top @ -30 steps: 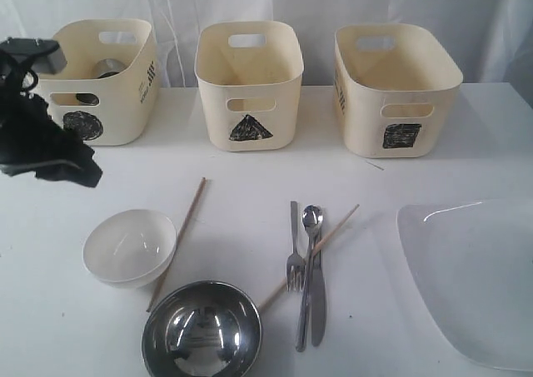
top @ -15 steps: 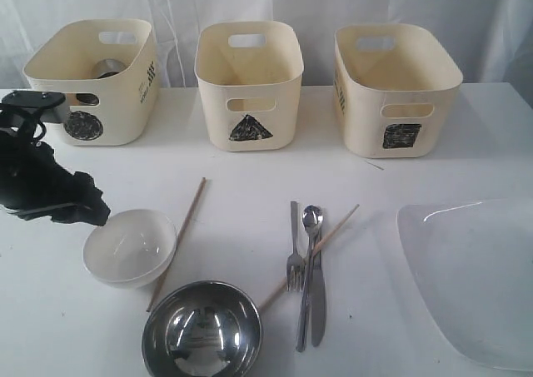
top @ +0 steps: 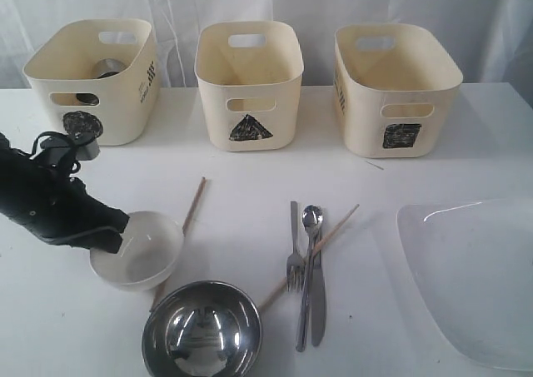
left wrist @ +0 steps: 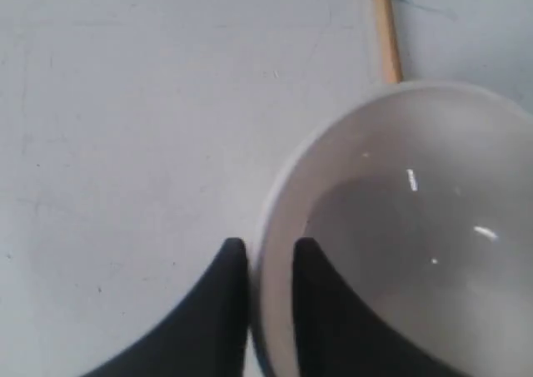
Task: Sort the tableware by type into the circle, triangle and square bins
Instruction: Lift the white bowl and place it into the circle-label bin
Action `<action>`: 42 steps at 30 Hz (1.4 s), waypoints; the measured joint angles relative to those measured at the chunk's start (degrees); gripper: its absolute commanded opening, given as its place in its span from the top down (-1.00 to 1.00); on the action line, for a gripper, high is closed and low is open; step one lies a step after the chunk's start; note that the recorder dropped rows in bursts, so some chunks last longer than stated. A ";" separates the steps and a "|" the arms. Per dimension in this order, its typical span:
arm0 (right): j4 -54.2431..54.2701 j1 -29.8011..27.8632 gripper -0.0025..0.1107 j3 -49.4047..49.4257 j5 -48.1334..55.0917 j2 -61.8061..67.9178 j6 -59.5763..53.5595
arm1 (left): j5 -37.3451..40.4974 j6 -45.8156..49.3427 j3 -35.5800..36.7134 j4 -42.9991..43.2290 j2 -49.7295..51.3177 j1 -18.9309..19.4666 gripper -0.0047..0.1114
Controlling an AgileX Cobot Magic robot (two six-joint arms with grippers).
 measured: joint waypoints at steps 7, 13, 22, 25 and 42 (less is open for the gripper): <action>0.00 0.00 0.96 0.00 0.00 0.00 0.11 | -1.61 0.48 0.14 0.00 -3.12 0.00 0.92; 0.00 0.00 0.96 0.00 0.00 0.00 0.11 | -1.14 0.94 -5.59 0.45 -13.04 0.00 0.92; 0.00 0.00 0.96 0.00 0.00 0.00 0.11 | -9.20 -1.25 -19.03 8.24 -15.83 0.54 0.92; 0.00 0.00 0.96 0.00 0.00 0.00 0.11 | -11.67 -1.78 -24.79 9.09 -11.97 2.03 0.92; 0.00 0.00 0.96 0.00 0.00 0.00 0.11 | -25.62 -1.75 -46.14 10.09 20.26 7.38 0.79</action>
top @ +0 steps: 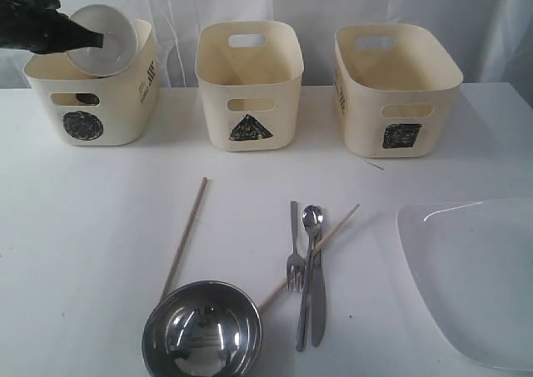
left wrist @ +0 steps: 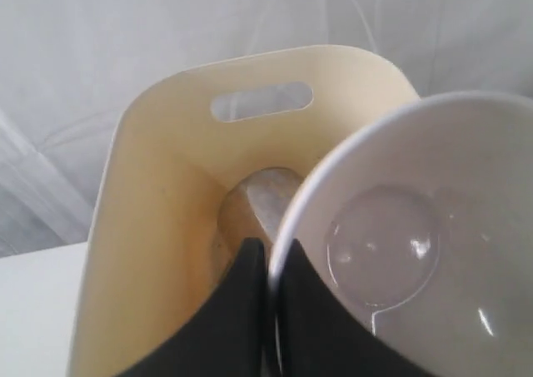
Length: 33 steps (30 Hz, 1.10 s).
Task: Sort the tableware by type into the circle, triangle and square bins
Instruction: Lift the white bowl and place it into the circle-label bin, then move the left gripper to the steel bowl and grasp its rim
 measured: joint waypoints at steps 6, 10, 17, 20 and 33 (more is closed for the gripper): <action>0.00 0.00 0.96 0.00 0.00 0.00 0.00 | -2.93 1.10 -0.13 0.00 1.01 0.64 0.17; 0.00 0.00 0.96 0.00 0.00 0.00 0.00 | 5.82 1.20 -0.13 0.00 -1.85 1.05 0.16; 0.00 0.00 0.96 0.00 0.00 0.00 0.00 | 15.93 2.99 8.99 0.00 -15.71 1.05 0.24; 0.00 0.00 0.96 0.00 0.00 0.00 0.00 | 16.67 3.37 17.75 -0.33 -23.63 0.83 0.24; 0.00 0.00 0.96 0.00 0.00 0.00 0.00 | 18.06 3.73 53.62 -5.23 -49.95 -14.56 0.23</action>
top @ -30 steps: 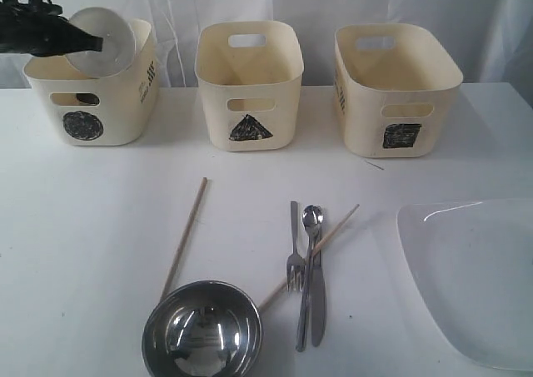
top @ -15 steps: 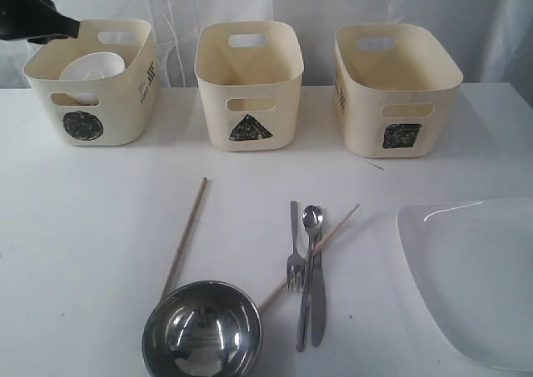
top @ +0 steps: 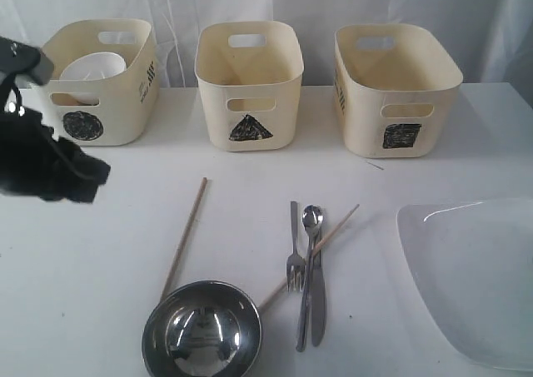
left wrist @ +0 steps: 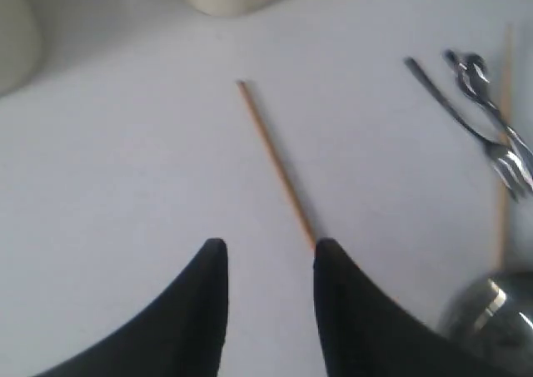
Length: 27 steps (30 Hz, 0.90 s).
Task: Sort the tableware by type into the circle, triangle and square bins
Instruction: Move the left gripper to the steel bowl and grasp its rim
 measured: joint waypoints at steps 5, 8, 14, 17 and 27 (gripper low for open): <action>0.00 0.00 0.96 0.00 0.00 0.00 0.00 | 2.05 0.00 4.07 -0.80 -1.05 -5.67 0.13; 0.00 0.00 0.96 0.00 0.00 0.00 0.00 | 2.30 0.00 4.63 -1.45 -0.77 -7.80 -0.01; 0.00 0.00 0.96 0.00 0.00 0.00 0.00 | 2.19 0.00 4.63 -4.41 1.90 -10.77 -0.15; 0.00 0.00 0.96 0.00 0.00 0.00 0.00 | 2.19 0.00 4.63 -5.75 3.91 -11.23 -0.15; 0.00 0.00 0.96 0.00 0.00 0.00 0.00 | 2.19 0.99 4.63 -8.55 11.20 -11.23 -0.15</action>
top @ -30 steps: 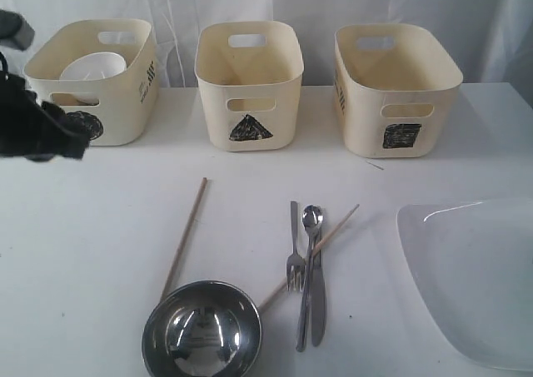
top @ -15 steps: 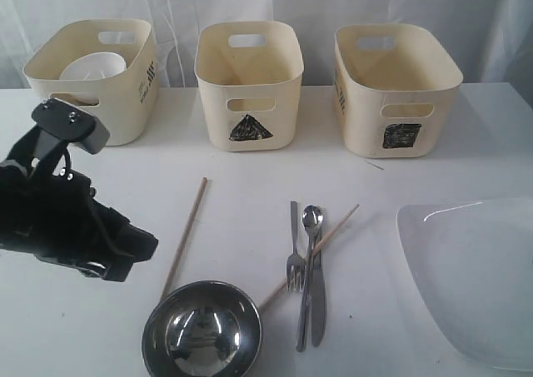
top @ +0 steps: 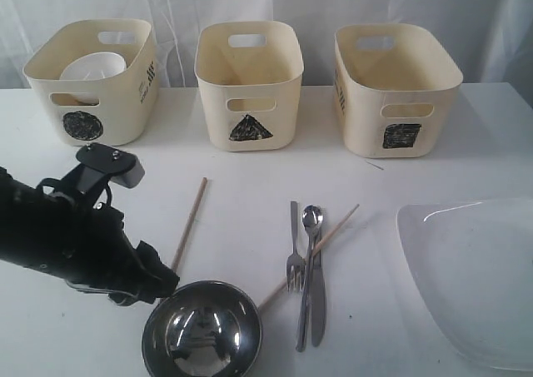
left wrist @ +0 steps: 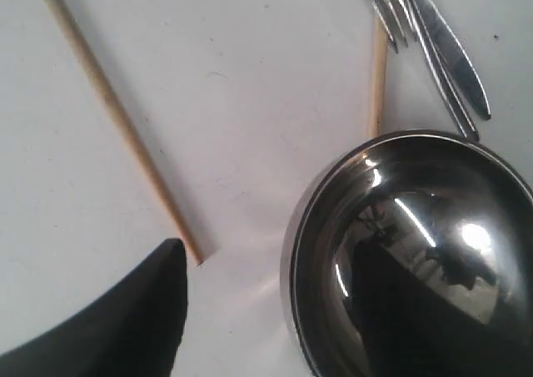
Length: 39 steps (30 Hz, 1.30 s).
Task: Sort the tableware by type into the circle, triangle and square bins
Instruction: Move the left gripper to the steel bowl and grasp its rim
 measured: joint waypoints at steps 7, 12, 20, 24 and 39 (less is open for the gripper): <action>0.00 0.00 0.96 0.00 0.00 0.00 0.00 | 3.36 10.22 0.00 -10.39 3.07 0.00 -0.15; 0.00 0.00 0.96 0.00 0.00 0.00 0.00 | 6.75 16.24 0.00 -15.52 4.60 -0.13 -0.09; 0.00 0.00 0.96 0.00 0.00 0.00 0.00 | 6.76 16.83 0.00 -15.83 7.47 -0.13 0.29; 0.00 0.00 0.96 0.00 0.00 0.00 0.00 | 7.59 17.07 0.00 -15.83 7.47 -0.13 0.14; 0.00 0.00 0.96 0.00 0.00 0.00 0.00 | 19.05 2.10 -5.77 3.74 -1.07 -0.25 0.02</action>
